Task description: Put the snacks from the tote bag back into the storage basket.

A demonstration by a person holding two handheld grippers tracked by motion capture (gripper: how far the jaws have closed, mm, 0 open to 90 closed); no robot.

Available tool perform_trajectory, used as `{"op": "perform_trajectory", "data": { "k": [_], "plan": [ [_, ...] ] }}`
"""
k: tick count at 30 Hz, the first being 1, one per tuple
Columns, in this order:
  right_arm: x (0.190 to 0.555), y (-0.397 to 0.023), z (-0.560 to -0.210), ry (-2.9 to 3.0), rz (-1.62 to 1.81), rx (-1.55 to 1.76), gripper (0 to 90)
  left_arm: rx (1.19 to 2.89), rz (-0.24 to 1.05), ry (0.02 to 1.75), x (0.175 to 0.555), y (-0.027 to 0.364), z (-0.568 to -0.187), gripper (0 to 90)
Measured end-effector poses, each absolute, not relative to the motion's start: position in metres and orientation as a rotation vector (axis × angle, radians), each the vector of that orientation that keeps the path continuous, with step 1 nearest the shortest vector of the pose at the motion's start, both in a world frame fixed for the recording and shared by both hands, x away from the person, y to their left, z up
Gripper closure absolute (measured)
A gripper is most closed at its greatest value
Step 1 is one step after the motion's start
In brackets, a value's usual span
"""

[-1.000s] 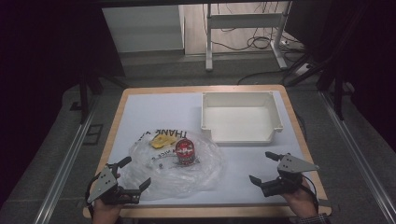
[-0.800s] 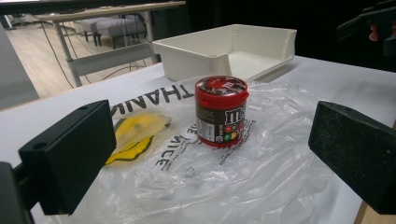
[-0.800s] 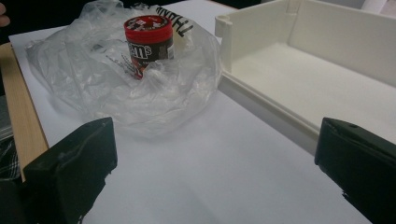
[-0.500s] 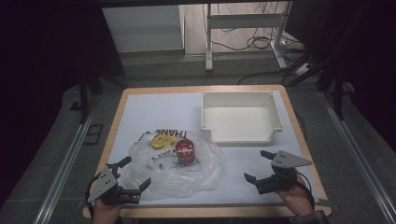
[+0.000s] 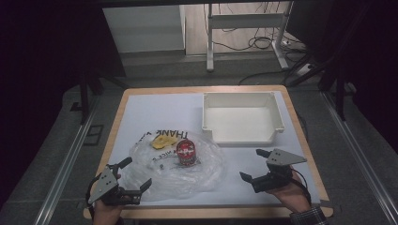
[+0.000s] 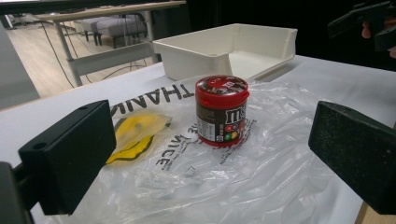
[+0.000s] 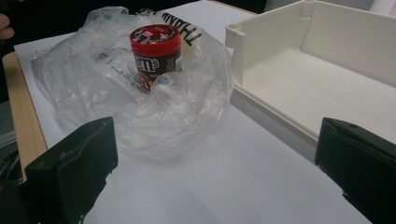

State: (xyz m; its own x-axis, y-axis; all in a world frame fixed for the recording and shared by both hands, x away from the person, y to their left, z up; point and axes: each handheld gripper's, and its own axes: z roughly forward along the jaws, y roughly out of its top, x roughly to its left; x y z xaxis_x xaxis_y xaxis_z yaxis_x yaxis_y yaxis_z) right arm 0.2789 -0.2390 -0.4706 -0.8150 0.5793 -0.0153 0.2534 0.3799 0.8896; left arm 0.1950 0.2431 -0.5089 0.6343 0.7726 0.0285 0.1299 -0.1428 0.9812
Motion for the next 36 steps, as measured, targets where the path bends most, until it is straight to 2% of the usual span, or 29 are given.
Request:
{"op": "perform_trajectory", "data": {
  "k": [36],
  "plan": [
    [0.309, -0.19, -0.466, 2.498, 1.266, 0.733, 0.3, 1.647, 0.66, 0.753, 0.195, 0.243, -0.509, 0.7]
  ]
}}
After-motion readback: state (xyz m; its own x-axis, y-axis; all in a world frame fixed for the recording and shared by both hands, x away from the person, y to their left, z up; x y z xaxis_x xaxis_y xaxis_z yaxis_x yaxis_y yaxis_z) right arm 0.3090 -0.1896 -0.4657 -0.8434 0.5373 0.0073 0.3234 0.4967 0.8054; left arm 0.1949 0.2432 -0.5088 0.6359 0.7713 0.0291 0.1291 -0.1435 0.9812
